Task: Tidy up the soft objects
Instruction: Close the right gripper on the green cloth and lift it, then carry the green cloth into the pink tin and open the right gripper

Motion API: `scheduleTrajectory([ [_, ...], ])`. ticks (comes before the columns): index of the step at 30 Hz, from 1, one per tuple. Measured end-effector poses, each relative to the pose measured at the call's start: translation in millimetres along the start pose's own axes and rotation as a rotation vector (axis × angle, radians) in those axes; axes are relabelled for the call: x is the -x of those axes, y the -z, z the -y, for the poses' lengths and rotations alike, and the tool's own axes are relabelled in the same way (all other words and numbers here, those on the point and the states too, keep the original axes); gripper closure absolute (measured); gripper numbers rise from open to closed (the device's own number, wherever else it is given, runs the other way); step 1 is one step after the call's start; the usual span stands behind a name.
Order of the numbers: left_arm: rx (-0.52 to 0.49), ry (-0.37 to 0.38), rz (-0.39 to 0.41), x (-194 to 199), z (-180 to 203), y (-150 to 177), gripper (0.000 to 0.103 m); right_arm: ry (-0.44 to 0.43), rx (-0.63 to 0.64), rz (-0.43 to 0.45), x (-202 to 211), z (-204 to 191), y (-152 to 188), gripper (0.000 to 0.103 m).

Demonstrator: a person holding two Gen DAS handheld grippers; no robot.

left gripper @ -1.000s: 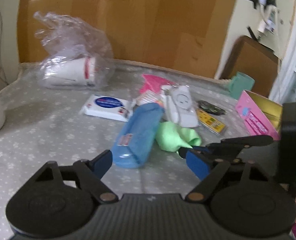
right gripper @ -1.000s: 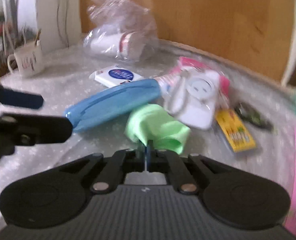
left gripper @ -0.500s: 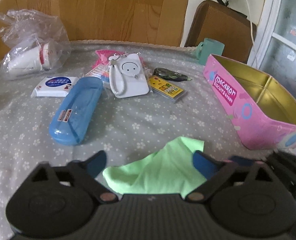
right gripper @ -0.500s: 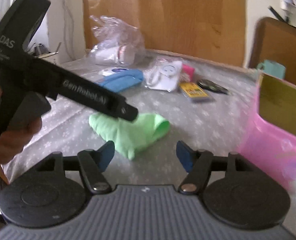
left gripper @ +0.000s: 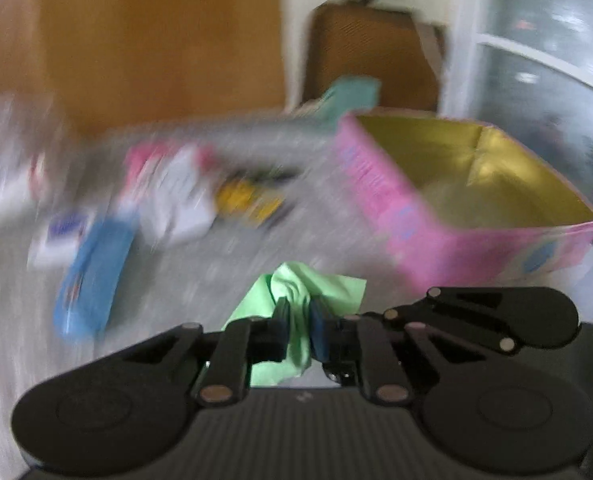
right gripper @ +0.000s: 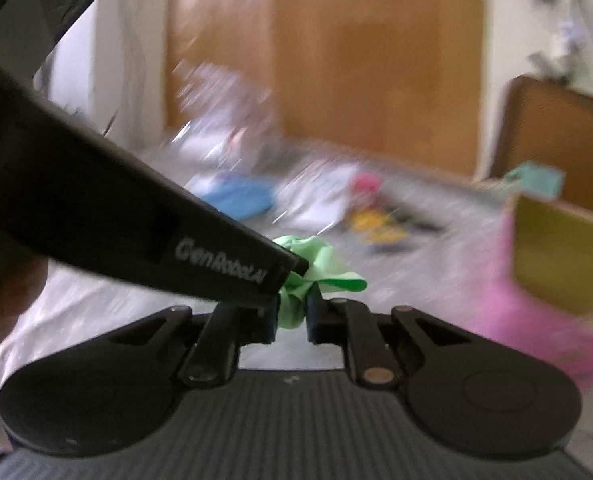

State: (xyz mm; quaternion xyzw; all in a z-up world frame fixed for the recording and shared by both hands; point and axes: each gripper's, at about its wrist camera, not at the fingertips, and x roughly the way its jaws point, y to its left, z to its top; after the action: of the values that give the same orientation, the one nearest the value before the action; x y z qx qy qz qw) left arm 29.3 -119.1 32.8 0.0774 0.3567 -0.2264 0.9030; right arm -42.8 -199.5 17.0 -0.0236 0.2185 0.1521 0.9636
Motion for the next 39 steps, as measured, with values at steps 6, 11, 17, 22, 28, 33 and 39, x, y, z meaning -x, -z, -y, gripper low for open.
scheduleTrajectory([
  [6, -0.188, 0.076, 0.149, 8, 78, -62, 0.090, 0.249, -0.037, 0.147, 40, 59, -24, 0.086],
  [11, -0.260, 0.176, 0.240, -19, 135, -86, 0.077, 0.397, -0.094, 0.128, 49, 113, -23, 0.085],
  [17, -0.219, 0.143, 0.230, -56, 155, -83, 0.052, 0.502, -0.118, -0.017, 28, 142, -3, 0.048],
  [22, -0.071, 0.107, 0.224, -45, 99, -83, 0.050, 0.511, -0.155, 0.027, 34, 137, 5, 0.050],
  [28, 0.041, -0.017, 0.230, -11, 5, -48, 0.050, 0.372, -0.169, 0.179, 42, 93, -21, 0.051],
  [33, 0.202, -0.181, 0.138, 3, -86, 7, 0.050, 0.051, -0.249, 0.069, 1, 47, -43, 0.059],
  [39, 0.355, -0.285, 0.099, 18, -170, 61, 0.050, -0.127, -0.310, -0.121, -89, -17, -49, 0.058],
])
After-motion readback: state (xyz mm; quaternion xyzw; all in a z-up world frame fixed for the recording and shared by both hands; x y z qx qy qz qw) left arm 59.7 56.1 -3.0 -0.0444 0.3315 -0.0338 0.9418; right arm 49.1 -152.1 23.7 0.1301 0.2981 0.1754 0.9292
